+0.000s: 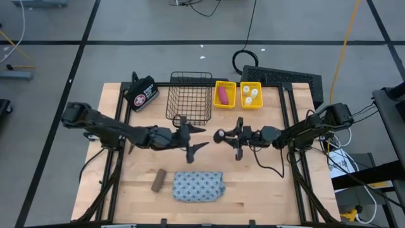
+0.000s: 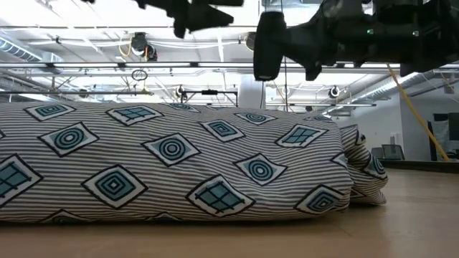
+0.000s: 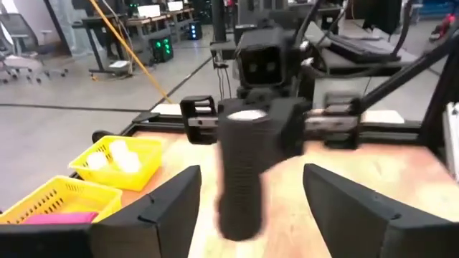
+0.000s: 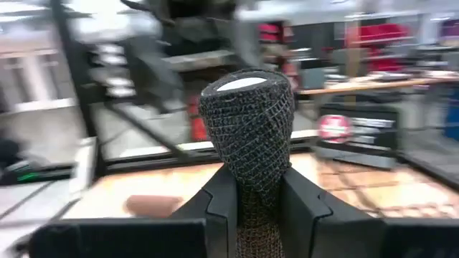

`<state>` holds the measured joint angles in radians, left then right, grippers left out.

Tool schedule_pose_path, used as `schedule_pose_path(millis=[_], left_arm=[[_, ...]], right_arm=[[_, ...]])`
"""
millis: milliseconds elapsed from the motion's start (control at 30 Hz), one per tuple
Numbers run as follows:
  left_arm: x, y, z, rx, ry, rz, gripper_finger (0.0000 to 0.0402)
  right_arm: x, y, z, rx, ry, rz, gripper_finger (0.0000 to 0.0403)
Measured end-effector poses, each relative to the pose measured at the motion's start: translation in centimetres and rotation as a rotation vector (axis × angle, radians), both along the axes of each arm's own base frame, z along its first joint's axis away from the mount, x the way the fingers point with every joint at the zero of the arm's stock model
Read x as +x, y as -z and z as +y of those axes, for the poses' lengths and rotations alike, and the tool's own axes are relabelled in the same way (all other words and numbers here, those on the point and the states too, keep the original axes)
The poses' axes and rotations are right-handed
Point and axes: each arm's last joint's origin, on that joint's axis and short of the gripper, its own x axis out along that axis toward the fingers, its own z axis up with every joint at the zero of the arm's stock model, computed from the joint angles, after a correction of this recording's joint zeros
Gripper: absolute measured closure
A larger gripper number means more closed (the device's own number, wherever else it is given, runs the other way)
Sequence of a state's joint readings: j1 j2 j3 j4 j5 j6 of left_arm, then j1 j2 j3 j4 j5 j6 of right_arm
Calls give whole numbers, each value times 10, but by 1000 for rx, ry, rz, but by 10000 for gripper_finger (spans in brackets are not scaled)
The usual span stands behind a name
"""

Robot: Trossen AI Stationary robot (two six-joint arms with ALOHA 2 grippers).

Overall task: Pick & Place Medicine items
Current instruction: Put the black bandage into the left yellow basket

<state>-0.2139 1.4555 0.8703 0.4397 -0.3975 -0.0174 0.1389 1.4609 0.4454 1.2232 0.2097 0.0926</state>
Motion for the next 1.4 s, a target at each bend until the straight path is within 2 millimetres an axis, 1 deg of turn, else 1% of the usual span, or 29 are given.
schedule_pose_path(millis=[67, 167, 233, 300, 367, 467, 567, 667, 733, 833, 933, 1000, 1067, 1200, 1400], left_arm=[[-7, -8, 1, -27, -4, -3, 145], [-10, -13, 2, -64, -6, -27, 147], [-11, -15, 2, -78, -6, -40, 148], [-11, -16, 2, -85, -6, -46, 148], [-11, -15, 2, -86, -6, -44, 147], [-11, -15, 2, -85, -6, -43, 146], [-11, -15, 2, -86, -6, -44, 146], [-11, -15, 2, -88, -6, -45, 146], [-11, -15, 2, -99, -7, -47, 146], [-11, -15, 2, -102, -7, -48, 146], [-11, -16, 2, -102, -7, -49, 146], [-11, -16, 2, -103, -6, -51, 146], [-11, -16, 2, -103, -6, -53, 146], [-11, -17, 2, -104, -5, -60, 146], [-11, -17, 2, -104, -4, -60, 146]], right_arm=[[0, 0, -5, 14, 120, 3, 348], [1, -2, -19, 40, 336, 6, 348], [8, -6, -30, 51, 476, 31, 348], [18, -12, -41, 25, 582, 108, 348], [32, -20, -55, -9, 637, 218, 348], [46, -37, -77, 10, 709, 354, 348], [49, -52, -102, 82, 795, 405, 348], [45, -57, -124, 139, 840, 385, 348], [41, -56, -137, 190, 829, 386, 348], [34, -49, -154, 317, 816, 408, 348], [34, -34, -166, 373, 846, 447, 348], [32, -25, -170, 385, 862, 482, 348], [35, -19, -175, 410, 875, 473, 348], [38, 1, -179, 415, 893, 542, 348], [41, 16, -183, 417, 930, 578, 348]])
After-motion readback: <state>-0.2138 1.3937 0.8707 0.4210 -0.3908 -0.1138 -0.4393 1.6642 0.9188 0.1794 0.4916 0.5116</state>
